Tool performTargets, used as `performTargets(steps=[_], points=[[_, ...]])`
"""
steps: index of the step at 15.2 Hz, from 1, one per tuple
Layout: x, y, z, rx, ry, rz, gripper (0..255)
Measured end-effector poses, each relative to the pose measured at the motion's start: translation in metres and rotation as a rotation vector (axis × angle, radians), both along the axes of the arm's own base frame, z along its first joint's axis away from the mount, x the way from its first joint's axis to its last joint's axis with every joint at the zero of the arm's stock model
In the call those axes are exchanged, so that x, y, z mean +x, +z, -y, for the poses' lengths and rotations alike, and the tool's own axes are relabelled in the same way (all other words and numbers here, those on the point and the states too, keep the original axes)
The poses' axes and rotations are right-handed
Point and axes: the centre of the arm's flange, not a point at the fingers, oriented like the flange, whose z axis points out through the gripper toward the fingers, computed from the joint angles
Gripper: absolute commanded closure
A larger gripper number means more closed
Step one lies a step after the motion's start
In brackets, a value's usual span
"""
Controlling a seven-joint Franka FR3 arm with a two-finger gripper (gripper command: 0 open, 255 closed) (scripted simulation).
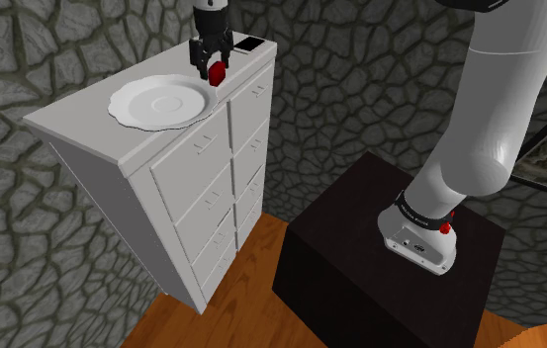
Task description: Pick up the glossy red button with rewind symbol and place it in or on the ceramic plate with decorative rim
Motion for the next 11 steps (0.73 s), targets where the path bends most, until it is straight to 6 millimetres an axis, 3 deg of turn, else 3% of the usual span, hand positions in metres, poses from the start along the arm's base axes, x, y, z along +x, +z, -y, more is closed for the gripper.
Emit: performTargets(steps=[4, 5, 11], points=[[-0.0003, -0.0009, -0.0004, 0.000, 0.000, 0.000, 0], [-0.0003, -0.0009, -0.0004, 0.000, 0.000, 0.000, 255], [-0.0005, -0.0008, -0.0005, 0.000, 0.000, 0.000, 255]])
